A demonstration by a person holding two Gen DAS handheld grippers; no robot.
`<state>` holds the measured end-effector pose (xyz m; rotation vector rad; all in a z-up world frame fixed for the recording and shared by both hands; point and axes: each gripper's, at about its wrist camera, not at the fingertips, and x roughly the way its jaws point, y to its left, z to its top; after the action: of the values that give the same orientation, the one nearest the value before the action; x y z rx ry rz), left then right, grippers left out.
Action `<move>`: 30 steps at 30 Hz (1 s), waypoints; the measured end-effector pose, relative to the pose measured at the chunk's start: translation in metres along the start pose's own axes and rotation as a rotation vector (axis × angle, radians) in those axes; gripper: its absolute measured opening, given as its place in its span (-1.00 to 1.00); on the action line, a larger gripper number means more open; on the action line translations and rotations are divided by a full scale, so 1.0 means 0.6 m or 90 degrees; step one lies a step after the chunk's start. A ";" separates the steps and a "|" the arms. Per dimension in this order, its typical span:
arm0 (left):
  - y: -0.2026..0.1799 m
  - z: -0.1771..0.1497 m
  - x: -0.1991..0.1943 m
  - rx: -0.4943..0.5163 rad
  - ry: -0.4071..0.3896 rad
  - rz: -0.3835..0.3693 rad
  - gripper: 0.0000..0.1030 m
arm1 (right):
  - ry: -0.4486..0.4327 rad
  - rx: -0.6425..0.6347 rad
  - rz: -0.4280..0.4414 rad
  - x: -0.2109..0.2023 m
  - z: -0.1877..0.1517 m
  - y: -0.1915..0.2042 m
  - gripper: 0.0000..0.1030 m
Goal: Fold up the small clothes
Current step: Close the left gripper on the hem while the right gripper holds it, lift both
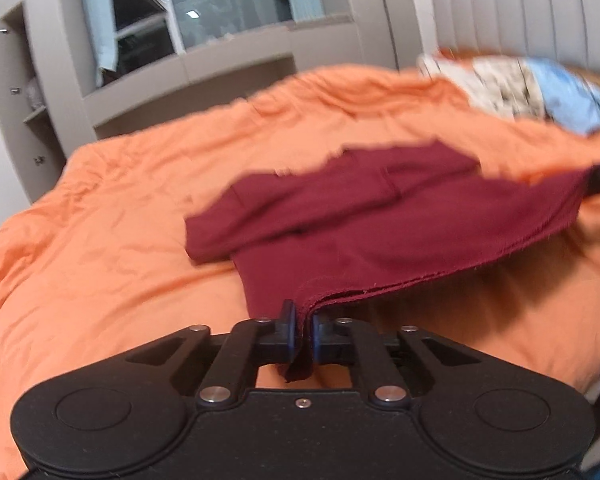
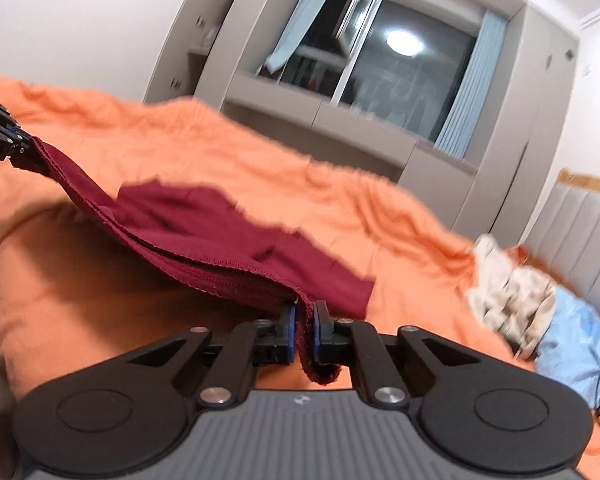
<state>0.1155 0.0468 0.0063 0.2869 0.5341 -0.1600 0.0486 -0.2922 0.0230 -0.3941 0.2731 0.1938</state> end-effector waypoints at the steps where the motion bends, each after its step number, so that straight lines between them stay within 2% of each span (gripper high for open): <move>1: 0.002 0.004 -0.009 -0.009 -0.023 0.006 -0.89 | -0.017 0.002 -0.007 -0.007 0.004 -0.002 -0.83; 5: 0.012 0.022 -0.051 -0.050 -0.109 0.027 -0.90 | -0.083 0.016 -0.037 -0.038 0.021 -0.014 -0.84; 8: 0.016 0.037 -0.085 -0.075 -0.155 0.034 -0.90 | -0.141 0.055 -0.045 -0.075 0.038 -0.035 -0.84; 15: -0.003 0.065 -0.195 -0.073 -0.255 0.045 -0.90 | -0.246 0.056 -0.080 -0.166 0.078 -0.065 -0.84; 19: -0.016 0.078 -0.248 -0.075 -0.296 0.046 -0.90 | -0.250 0.048 -0.088 -0.178 0.083 -0.076 -0.84; 22: -0.023 0.088 -0.263 -0.070 -0.296 0.044 -0.90 | -0.241 0.045 -0.088 -0.161 0.083 -0.076 -0.83; 30: -0.005 0.116 -0.211 -0.087 -0.272 0.042 -0.89 | -0.213 0.009 -0.081 -0.059 0.109 -0.083 -0.83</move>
<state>0.0404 0.0319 0.1290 0.1307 0.1105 -0.1163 0.0415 -0.3158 0.1093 -0.3568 -0.0798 0.1292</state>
